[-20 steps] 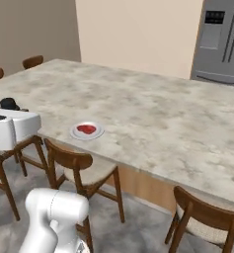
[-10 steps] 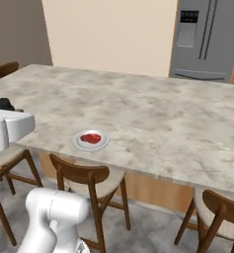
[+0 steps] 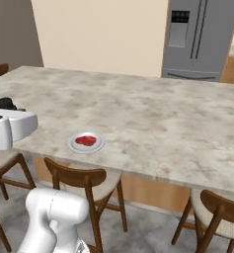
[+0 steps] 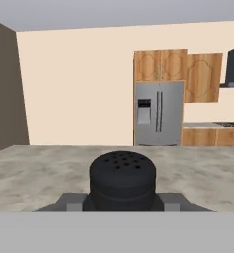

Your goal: Retrieve the shaker from the cabinet and place it next the steak on a plate on the dining table.

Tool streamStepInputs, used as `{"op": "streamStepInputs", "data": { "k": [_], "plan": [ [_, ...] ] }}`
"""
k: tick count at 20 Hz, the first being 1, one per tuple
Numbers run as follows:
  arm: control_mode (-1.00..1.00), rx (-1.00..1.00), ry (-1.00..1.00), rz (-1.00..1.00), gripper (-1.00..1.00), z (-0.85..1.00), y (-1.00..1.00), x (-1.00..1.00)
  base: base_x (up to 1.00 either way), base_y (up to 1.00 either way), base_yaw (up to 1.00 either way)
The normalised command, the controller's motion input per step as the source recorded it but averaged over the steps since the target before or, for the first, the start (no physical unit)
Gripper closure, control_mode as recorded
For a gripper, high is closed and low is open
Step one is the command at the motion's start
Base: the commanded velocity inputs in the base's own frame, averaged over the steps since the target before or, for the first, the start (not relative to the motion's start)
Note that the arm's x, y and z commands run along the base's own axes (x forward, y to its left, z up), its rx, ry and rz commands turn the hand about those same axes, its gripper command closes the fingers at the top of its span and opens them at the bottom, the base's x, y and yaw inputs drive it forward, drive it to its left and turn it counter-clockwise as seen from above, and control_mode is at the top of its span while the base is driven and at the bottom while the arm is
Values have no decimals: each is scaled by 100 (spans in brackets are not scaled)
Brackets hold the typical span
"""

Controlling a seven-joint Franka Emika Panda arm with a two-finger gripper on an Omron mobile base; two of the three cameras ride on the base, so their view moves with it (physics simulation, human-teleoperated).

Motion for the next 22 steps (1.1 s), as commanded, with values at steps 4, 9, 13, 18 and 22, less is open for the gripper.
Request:
{"op": "streamStepInputs", "data": {
  "k": [4,9,13,18,22],
  "plan": [
    [100,0,0,0,100,0,0,0,100,24,-21],
    [-100,0,2,7,100,-13,-3,80,20,7,-4],
    [-100,0,1,41,100,-28,-33,89,0,0,0],
    [-100,0,0,59,100,-55,-57,68,0,0,0],
    [-100,0,0,63,100,-68,-49,59,0,0,0]
  ]
}}
